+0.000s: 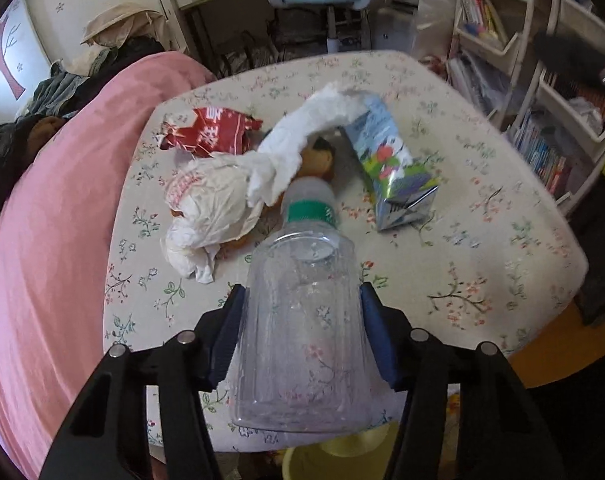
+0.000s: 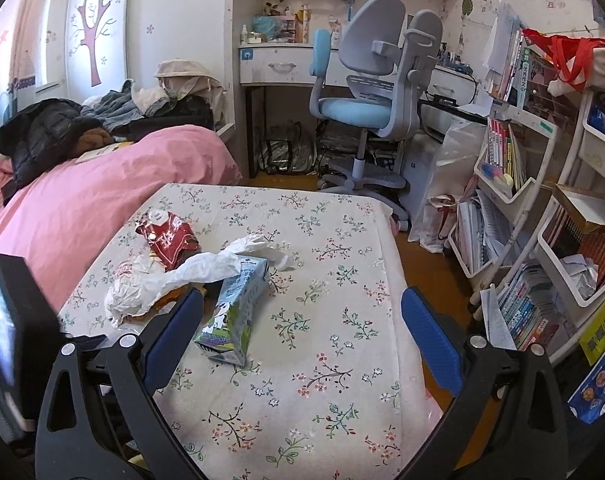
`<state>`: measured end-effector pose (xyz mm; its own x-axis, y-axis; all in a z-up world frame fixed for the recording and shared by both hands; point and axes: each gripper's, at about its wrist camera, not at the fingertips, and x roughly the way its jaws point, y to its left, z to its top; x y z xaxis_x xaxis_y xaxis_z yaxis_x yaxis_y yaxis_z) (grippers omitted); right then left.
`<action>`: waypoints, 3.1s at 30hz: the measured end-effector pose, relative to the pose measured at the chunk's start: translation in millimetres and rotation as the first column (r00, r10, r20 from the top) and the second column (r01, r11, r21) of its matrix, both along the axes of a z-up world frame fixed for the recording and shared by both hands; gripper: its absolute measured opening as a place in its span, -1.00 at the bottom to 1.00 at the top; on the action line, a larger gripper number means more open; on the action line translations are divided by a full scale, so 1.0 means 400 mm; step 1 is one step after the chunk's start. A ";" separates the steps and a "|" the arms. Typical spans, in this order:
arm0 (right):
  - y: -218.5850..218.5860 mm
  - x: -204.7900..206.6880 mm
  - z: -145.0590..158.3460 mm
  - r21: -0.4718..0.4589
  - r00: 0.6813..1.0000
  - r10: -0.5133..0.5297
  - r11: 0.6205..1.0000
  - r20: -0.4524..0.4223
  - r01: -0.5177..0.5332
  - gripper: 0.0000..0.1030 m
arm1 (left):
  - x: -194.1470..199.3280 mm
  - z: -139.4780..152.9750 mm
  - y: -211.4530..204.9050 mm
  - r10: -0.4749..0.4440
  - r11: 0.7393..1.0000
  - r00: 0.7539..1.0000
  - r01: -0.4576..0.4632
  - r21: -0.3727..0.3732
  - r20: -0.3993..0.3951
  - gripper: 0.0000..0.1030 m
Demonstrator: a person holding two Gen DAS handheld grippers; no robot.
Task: Collect trash
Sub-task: 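Carry the bottle down into the yellow bin and open the left gripper, then grasp the Member's Mark milk carton with the right gripper, then lower the carton into the yellow bin and open the right gripper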
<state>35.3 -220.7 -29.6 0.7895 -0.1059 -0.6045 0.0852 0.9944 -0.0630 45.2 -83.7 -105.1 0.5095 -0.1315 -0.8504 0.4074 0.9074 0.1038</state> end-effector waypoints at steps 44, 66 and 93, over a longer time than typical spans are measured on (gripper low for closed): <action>0.024 0.112 -0.178 0.089 0.972 0.080 0.994 -0.222 -0.062 0.86 | -0.328 -0.083 0.075 0.052 0.998 0.984 -0.047 0.032 -0.172 0.43; 0.078 0.219 -0.229 0.126 0.959 0.124 0.988 -0.254 -0.094 0.85 | -0.121 0.044 0.236 0.339 0.935 0.939 -0.329 -0.134 0.053 0.48; -0.155 0.094 -0.190 0.728 0.912 0.369 0.674 -0.180 -0.129 -0.37 | 0.138 0.005 0.171 0.245 0.969 0.967 -0.241 -0.055 0.075 0.55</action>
<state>72.8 -282.8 -105.7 0.4979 0.6069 -0.6195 -0.0747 0.7417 0.6665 100.5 -15.2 -103.3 0.5970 -0.0321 -0.8016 0.1659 0.9825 0.0842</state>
